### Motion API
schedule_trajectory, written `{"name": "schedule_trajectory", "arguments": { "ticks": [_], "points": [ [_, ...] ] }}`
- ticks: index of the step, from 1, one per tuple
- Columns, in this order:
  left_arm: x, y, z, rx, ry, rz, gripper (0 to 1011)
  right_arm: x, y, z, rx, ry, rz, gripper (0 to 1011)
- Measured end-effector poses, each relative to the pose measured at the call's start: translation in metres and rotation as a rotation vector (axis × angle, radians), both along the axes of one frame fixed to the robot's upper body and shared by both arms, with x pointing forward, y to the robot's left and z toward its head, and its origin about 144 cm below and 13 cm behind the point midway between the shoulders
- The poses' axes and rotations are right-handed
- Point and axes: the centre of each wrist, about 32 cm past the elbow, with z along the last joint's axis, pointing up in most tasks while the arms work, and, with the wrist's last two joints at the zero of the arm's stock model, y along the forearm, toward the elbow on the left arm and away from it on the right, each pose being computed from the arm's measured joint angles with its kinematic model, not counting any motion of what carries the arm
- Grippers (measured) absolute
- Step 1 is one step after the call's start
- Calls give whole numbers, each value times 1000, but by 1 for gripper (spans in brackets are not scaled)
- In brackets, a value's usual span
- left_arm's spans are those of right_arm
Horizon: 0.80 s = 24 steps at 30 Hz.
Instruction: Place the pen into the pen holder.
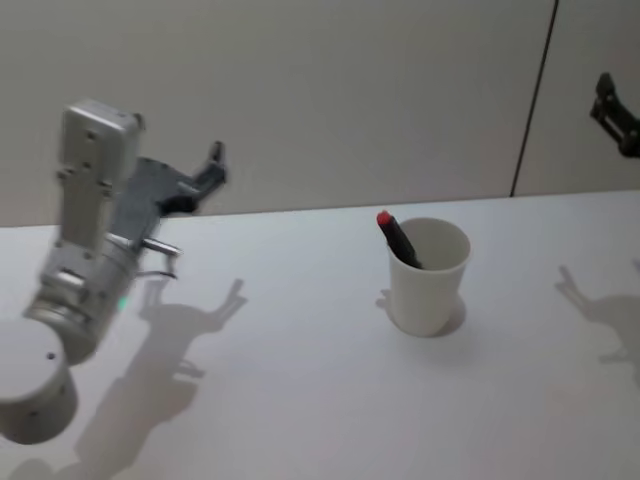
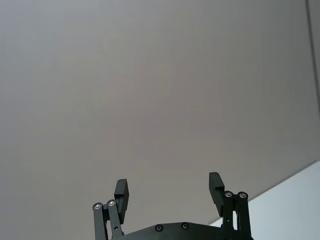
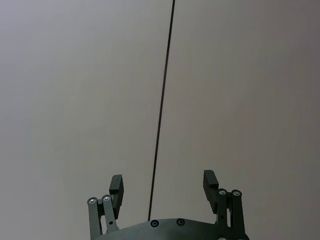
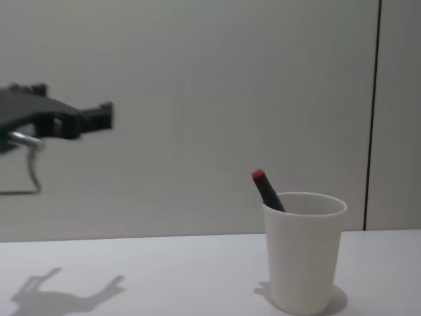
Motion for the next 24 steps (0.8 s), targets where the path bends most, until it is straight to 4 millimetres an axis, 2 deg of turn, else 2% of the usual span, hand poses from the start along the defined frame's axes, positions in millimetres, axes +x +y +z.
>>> {"name": "schedule_trajectory", "arguments": {
  "ticks": [6, 14, 24],
  "points": [
    [5, -21, -13, -4, 24, -73, 1001, -5, 4, -7, 1, 38, 29, 1002],
    [9, -48, -30, -3, 56, -166, 1001, -22, 18, -29, 16, 165, 128, 1001],
    [10, -57, -35, -2, 65, -198, 1001, -41, 31, -50, 40, 288, 227, 1001]
  ]
}}
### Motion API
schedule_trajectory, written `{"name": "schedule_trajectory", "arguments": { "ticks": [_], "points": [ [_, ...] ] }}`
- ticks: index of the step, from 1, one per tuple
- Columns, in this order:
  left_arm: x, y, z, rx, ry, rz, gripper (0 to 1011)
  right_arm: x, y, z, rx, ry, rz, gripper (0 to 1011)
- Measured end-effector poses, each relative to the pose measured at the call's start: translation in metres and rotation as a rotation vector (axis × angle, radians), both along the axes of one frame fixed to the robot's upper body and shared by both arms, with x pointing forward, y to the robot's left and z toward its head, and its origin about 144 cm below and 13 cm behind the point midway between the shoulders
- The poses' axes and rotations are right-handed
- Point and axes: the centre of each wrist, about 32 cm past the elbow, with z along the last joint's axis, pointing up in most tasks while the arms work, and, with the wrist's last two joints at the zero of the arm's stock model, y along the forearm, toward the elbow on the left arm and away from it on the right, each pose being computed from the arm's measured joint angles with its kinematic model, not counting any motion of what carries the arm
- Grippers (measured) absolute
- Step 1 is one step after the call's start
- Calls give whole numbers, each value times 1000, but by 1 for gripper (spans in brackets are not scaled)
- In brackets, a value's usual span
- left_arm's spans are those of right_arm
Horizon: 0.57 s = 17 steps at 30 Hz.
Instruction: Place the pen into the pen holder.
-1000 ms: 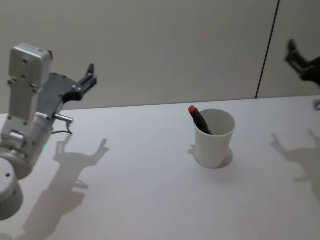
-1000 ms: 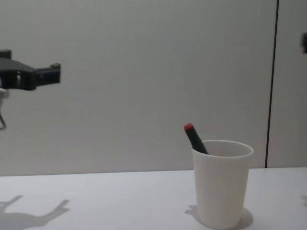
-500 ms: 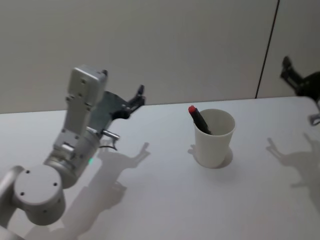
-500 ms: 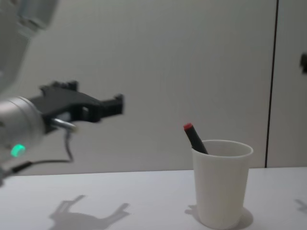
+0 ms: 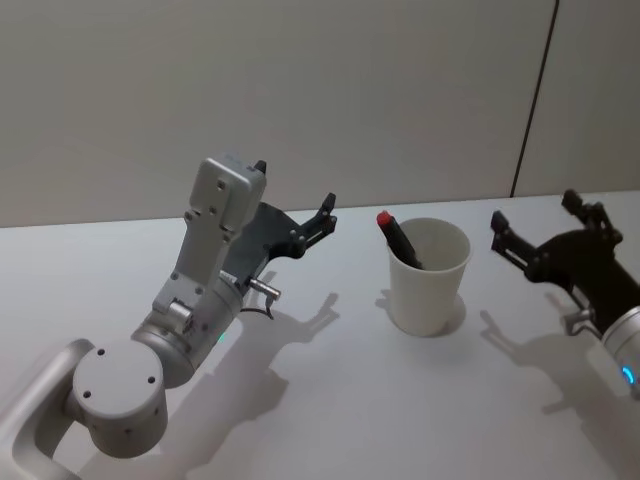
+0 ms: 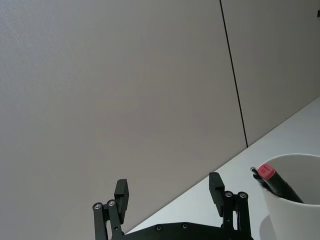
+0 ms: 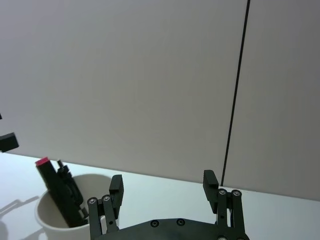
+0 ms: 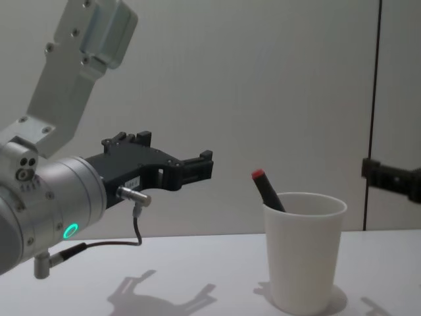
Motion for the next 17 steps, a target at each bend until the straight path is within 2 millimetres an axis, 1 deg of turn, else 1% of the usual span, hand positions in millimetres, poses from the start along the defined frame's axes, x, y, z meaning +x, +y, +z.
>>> {"name": "schedule_trajectory", "arguments": {
  "ticks": [17],
  "points": [
    [0, 0, 0, 0, 0, -1, 1001, -2, 2, -2, 3, 13, 11, 1002]
  ]
}}
